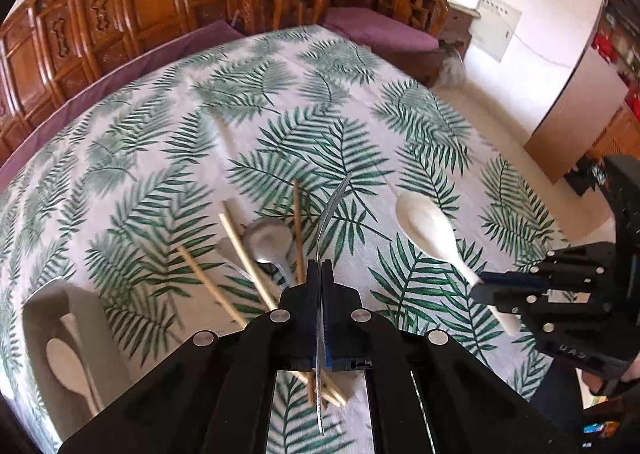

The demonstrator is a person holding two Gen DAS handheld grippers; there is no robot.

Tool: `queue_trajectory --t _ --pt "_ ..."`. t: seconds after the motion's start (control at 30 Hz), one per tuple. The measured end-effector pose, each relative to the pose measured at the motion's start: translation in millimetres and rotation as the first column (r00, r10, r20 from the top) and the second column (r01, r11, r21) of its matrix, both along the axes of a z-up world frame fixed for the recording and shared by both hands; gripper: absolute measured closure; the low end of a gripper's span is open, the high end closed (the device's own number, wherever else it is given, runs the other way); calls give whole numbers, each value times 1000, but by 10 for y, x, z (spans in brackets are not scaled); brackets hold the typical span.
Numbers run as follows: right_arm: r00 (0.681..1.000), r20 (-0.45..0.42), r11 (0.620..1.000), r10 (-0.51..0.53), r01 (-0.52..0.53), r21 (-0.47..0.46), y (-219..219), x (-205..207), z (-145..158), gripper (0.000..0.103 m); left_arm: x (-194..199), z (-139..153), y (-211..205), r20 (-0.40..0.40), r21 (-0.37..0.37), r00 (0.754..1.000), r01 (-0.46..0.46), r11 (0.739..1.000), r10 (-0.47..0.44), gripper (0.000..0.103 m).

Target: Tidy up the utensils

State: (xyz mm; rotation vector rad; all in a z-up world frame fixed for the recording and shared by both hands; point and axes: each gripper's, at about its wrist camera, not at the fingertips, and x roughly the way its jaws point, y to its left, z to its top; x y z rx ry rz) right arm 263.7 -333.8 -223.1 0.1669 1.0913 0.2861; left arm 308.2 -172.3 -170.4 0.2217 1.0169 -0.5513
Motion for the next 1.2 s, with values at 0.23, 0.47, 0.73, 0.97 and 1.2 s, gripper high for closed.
queue_trajectory --t 0.23,0.47,0.73,0.97,1.2 --pt "999 33 999 35 -35 13 299 -54 183 94 -159 244 416 27 -23 998 -59 998 60 102" --pt "996 56 997 76 -78 21 662 -39 297 94 -272 424 881 53 -39 991 -120 992 122 102" --pt "990 65 991 127 -129 23 1039 25 364 94 -232 436 1463 57 -43 974 -216 975 218 102" --pt "983 71 985 170 -172 21 1346 94 423 94 -131 295 1912 33 -38 953 -300 953 302 102" --pt "978 68 980 196 -199 26 1575 151 433 94 -32 94 2227 3 -25 932 -364 931 364 102"
